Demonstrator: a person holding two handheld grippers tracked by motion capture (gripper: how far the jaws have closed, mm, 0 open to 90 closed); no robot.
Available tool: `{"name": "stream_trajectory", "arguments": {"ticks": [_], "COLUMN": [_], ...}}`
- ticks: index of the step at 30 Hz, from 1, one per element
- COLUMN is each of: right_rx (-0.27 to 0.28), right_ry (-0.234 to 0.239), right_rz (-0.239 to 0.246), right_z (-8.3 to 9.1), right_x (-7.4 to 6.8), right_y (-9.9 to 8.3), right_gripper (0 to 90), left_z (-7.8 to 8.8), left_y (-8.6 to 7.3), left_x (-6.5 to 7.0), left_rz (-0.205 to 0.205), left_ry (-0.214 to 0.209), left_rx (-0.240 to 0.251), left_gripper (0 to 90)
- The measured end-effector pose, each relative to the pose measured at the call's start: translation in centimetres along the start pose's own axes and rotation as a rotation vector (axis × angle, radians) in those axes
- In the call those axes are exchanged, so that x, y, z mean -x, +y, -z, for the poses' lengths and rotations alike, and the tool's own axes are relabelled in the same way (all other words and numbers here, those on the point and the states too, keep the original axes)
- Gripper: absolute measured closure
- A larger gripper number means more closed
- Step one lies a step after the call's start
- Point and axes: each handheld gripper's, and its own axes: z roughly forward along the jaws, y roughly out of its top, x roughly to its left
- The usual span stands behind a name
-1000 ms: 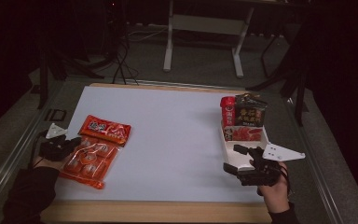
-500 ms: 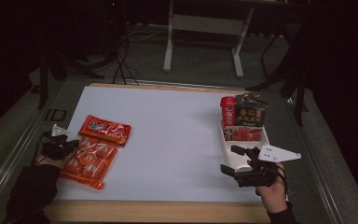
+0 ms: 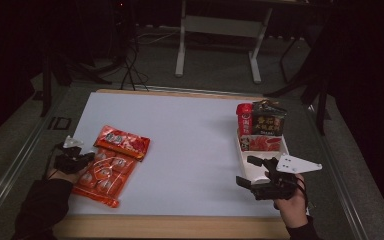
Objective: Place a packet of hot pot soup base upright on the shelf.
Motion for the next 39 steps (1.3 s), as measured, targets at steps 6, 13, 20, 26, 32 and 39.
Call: {"name": "stream_trajectory", "arguments": {"ticks": [6, 13, 20, 26, 32, 39], "right_rx": [-0.001, 0.006, 0.004, -0.001, 0.000, -0.001], "right_ry": [0.000, -0.001, 0.004, 0.008, 0.006, 0.011], "right_rz": [0.002, -0.001, 0.003, 0.002, -0.002, -0.001], "right_z": [0.0, 0.2, 0.0, -0.1, 0.0, -0.2], "right_x": [0.0, 0.0, -0.1, -0.2, -0.2, -0.2], "right_y": [0.0, 0.1, 0.2, 0.2, 0.2, 0.2], "right_gripper": [16.3, 16.2, 16.3, 16.2, 16.3, 16.2], "left_z": [-0.2, 1.3, 2.3, 2.4, 2.5, 2.0], "left_y": [0.3, -0.5, -1.9, -2.0, -2.1, -1.8], "left_x": [0.9, 0.3, -0.6, -0.2, 0.4, 2.7], "left_rz": [-0.048, -0.099, -0.117, -0.131, -0.128, -0.145], "left_ry": [-0.030, -0.061, -0.077, -0.093, -0.124, -0.191], "left_rx": [-0.006, -0.020, -0.084, -0.104, -0.108, -0.102], "left_gripper": [90.0, 90.0, 90.0, 90.0, 90.0, 90.0]}}
